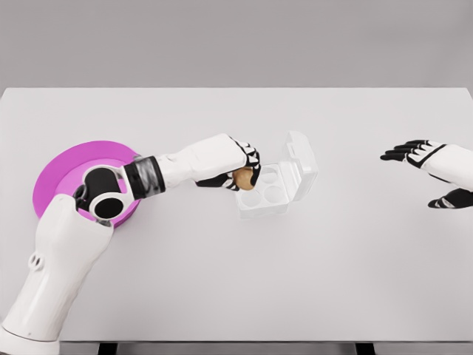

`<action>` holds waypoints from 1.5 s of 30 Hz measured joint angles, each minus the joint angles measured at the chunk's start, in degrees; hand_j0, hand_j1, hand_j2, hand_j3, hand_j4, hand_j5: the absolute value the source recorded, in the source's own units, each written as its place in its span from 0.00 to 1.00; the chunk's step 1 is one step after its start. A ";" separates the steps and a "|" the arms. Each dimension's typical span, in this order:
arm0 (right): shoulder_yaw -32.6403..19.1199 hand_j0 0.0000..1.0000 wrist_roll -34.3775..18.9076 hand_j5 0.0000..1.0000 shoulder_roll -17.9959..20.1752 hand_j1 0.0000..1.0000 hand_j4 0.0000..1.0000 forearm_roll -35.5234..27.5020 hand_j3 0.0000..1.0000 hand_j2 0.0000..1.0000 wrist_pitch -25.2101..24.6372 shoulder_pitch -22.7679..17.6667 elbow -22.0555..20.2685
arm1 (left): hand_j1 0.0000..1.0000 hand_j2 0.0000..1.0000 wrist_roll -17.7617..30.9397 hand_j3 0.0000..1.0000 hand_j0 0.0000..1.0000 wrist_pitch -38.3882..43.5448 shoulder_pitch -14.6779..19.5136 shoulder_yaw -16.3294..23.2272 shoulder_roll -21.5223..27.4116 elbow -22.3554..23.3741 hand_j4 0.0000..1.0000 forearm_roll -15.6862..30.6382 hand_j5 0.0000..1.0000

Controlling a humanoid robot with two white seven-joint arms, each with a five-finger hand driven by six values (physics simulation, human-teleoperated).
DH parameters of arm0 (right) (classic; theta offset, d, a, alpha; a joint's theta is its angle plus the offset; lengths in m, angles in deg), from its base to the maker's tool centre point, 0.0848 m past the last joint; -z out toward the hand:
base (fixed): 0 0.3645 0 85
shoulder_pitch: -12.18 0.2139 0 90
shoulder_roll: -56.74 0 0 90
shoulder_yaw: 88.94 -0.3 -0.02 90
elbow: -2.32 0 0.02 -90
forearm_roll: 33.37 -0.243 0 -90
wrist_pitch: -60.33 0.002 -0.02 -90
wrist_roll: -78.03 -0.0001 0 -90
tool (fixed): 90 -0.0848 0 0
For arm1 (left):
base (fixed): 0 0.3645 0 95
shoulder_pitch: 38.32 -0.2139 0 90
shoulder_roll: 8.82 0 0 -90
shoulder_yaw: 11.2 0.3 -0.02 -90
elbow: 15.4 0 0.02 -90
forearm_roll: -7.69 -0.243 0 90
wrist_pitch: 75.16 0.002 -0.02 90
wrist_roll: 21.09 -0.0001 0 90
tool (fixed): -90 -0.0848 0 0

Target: Pack egg into the box and close the box lid

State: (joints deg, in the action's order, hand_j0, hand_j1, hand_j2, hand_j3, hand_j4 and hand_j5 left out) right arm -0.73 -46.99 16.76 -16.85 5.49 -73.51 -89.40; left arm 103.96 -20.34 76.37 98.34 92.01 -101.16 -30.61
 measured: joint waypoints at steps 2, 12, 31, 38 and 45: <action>0.32 1.00 0.00 1.00 -0.47 1.00 1.00 0.02 1.00 1.00 0.00 -0.09 -0.05 | 0.29 0.29 0.00 0.29 0.29 0.01 0.00 0.23 -0.18 0.31 0.29 -0.16 0.29; 3.51 1.00 0.00 1.00 -1.09 1.00 1.00 0.52 1.00 1.00 0.01 0.53 -0.15 | 0.31 0.31 0.00 0.31 0.31 0.01 0.09 0.53 -2.06 3.29 0.31 -2.48 0.31; 15.28 1.00 0.00 1.00 -3.90 1.00 1.00 4.14 1.00 1.00 0.00 11.51 3.60 | 0.48 0.48 -0.01 0.48 0.48 0.01 0.00 0.35 -1.91 2.30 0.48 -2.73 0.48; 15.95 1.00 0.00 1.00 -4.58 1.00 1.00 4.31 1.00 1.00 0.00 11.51 3.77 | 0.55 0.55 -0.01 0.55 0.55 0.01 -0.09 0.11 -1.83 1.20 0.55 -2.68 0.55; 15.84 1.00 0.00 1.00 -4.81 1.00 1.00 4.28 1.00 1.00 0.00 11.69 3.81 | 0.61 0.61 -0.02 0.61 0.61 0.01 -0.09 0.02 -1.63 -0.17 0.61 -2.60 0.61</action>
State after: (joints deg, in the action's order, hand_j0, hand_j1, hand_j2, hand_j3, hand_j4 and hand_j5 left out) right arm 15.11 -46.99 11.95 -12.56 5.49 -61.82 -85.59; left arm 103.94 -20.33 76.29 98.35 90.39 -101.34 -33.20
